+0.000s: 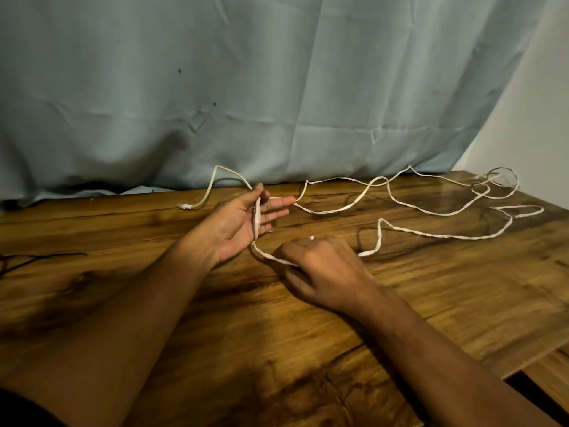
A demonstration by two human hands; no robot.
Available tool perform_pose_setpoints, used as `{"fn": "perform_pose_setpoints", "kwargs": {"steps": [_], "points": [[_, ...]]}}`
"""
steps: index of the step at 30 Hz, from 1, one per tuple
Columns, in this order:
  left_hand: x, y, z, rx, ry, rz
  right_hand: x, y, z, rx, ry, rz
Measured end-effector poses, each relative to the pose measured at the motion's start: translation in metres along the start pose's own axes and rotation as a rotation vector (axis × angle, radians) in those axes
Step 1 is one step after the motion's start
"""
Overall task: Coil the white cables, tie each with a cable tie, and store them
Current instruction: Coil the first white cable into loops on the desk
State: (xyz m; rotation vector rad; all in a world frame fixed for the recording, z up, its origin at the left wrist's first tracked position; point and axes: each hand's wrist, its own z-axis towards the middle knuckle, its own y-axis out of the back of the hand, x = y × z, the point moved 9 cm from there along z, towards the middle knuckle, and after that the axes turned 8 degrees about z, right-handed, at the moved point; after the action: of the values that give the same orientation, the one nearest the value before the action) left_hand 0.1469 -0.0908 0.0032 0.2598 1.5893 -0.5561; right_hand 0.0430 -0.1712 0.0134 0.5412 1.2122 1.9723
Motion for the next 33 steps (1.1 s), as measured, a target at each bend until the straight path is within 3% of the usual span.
{"fn": "perform_pose_setpoints", "kwargs": {"steps": [5, 8, 11, 14, 19, 29, 33], "points": [[0.004, -0.012, -0.006, -0.028, -0.041, 0.16, -0.012, 0.044, -0.009, -0.362, 0.011, -0.11], [0.01, -0.022, -0.012, 0.031, -0.012, 0.371, -0.023, 0.055, -0.015, -0.467, -0.012, -0.085], [0.018, -0.034, -0.016, 0.127, 0.056, 0.39, -0.037, 0.057, -0.018, -0.519, -0.085, 0.008], [0.015, -0.044, -0.017, 0.188, 0.059, 0.295, -0.05, 0.053, -0.02, -0.531, -0.172, 0.127], [0.011, -0.063, -0.021, 0.378, 0.121, -0.103, -0.064, 0.037, -0.021, -0.455, -0.381, 0.219], [0.012, -0.065, -0.031, 0.524, 0.168, -0.176, -0.056, 0.025, -0.015, -0.349, -0.416, 0.196], [0.001, -0.061, -0.025, 0.574, 0.135, -0.383, -0.068, 0.02, -0.019, -0.317, -0.488, 0.116]]}}
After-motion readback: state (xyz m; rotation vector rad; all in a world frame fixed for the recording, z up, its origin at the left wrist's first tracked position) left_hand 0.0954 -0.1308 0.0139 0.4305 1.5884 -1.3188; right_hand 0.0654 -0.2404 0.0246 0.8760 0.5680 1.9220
